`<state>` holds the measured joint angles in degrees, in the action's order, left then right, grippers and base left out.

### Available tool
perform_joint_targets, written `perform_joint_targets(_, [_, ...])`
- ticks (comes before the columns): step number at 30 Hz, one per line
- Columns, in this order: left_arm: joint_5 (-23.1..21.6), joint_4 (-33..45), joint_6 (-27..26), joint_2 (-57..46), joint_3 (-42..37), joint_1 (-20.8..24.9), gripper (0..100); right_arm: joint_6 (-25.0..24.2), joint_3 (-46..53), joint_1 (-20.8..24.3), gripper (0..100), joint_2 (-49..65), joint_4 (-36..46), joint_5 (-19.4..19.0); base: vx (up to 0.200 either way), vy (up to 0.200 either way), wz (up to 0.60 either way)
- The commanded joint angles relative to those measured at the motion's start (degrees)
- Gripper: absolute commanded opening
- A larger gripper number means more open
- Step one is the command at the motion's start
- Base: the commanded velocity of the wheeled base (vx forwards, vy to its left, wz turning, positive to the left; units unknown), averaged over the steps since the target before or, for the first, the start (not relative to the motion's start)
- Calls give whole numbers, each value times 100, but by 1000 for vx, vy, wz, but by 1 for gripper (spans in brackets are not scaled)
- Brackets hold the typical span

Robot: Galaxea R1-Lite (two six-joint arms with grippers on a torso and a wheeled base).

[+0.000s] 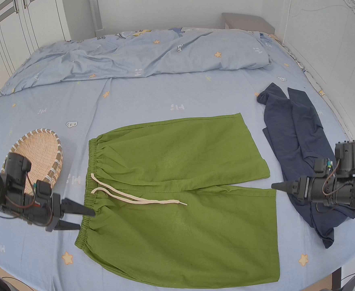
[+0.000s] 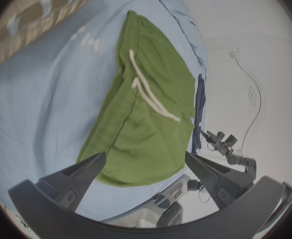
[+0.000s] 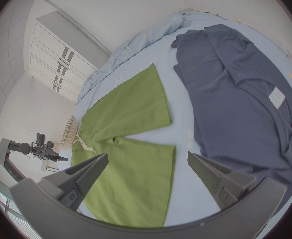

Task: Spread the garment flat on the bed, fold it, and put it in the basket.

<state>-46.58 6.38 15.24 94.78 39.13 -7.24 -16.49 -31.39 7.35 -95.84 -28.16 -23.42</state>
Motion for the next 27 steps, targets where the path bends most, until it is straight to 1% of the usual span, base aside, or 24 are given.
perform_joint_targets(1, [-229,-1692,-1717,155,-2885,-418,100,-196,2243,522,100,962,-1209,-145,0,0,0])
perform_joint_targets(2, [-229,-1701,-1805,199,-2894,-498,100,-205,2243,531,100,962,-1209,-145,0,0,0])
perform_joint_targets(3, [-229,-1701,-1805,199,-2894,-498,100,-205,2243,531,100,962,-1209,-145,0,0,0])
perform_joint_targets(4, [-229,-1692,-1867,234,-2858,-647,100,-223,2234,531,100,945,-1209,-145,0,0,0])
perform_joint_targets(6, [-237,-1692,-1875,225,-2876,-735,100,-223,2234,522,100,901,-1209,-145,0,0,0])
perform_joint_targets(11, [-229,-1727,-1875,269,-2850,-726,100,-214,2225,539,100,742,-1227,-154,0,0,0])
perform_joint_targets(15, [-255,-1824,-1858,752,-2630,-788,100,-214,2243,645,100,751,-1271,-145,0,0,0])
perform_joint_targets(17, [-273,-1868,-1849,770,-2533,-875,100,-214,2251,654,100,751,-1324,-137,0,0,0])
perform_joint_targets(22, [-281,-1886,-1814,858,-2199,-911,100,-223,2260,654,100,778,-1341,-137,0,0,0])
perform_joint_targets(27, [-290,-1886,-1752,902,-2059,-946,100,-223,2269,706,100,751,-1341,-128,0,0,0])
